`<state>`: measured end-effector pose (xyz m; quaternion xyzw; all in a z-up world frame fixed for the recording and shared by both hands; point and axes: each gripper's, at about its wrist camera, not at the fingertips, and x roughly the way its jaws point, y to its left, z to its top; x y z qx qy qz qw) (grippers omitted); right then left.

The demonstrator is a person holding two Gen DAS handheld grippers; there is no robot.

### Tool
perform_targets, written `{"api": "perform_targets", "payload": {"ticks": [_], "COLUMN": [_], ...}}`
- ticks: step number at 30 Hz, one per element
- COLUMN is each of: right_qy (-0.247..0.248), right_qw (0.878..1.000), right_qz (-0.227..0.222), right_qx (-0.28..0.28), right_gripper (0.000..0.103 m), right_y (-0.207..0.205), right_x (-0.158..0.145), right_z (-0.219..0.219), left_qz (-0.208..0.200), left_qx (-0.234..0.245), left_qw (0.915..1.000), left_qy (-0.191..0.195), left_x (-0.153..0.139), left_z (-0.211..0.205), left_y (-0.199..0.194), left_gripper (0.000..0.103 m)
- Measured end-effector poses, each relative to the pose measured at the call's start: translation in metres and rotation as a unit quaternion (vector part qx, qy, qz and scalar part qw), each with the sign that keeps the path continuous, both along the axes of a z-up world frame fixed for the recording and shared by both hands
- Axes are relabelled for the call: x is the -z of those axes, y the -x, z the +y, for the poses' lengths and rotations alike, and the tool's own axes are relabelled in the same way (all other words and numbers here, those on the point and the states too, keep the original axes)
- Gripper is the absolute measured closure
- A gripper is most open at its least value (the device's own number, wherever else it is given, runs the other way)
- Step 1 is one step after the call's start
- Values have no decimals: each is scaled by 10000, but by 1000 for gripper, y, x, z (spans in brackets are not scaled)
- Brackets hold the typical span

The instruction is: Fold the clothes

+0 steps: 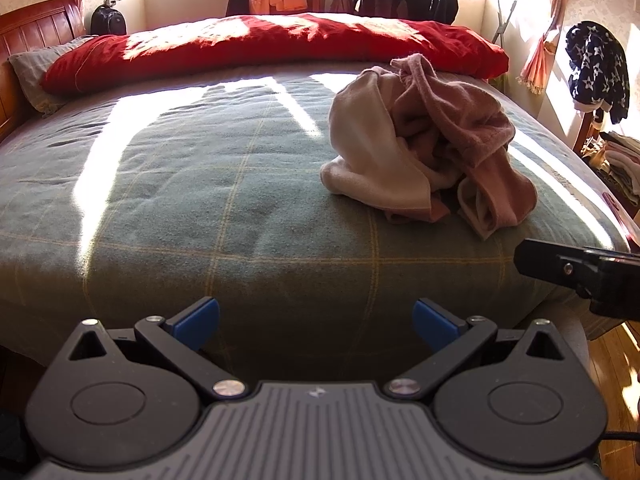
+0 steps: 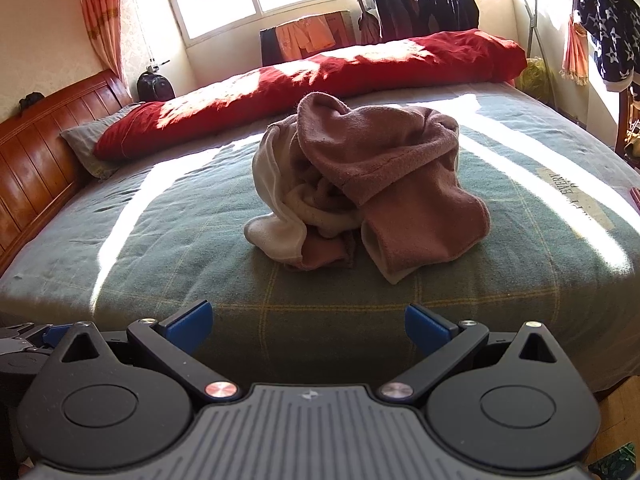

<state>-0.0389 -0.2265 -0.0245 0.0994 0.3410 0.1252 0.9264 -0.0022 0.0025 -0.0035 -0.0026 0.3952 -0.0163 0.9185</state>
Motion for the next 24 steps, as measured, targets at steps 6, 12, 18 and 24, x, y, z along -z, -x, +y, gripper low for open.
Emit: {"api": "perform_targets", "payload": {"ticks": [6, 12, 18, 24], "right_qy": [35, 44, 39, 37], "right_qw": [10000, 10000, 10000, 10000], "right_qz": [51, 81, 43, 1], "right_qx": [15, 20, 40, 80], "right_gripper": [0, 0, 0, 0], "right_y": [-1, -2, -4, -12], "right_x": [2, 3, 3, 3], "right_z": [0, 0, -3, -9], "left_qz": [11, 1, -29, -109], "left_qx": [-9, 8, 13, 8], "left_qw": [10000, 10000, 10000, 9999], "left_qy": [4, -10, -33, -2], "left_x": [1, 0, -1, -3], "left_z": [1, 0, -1, 0], "left_y": [0, 0, 0, -9], "left_gripper": [0, 0, 0, 1]}}
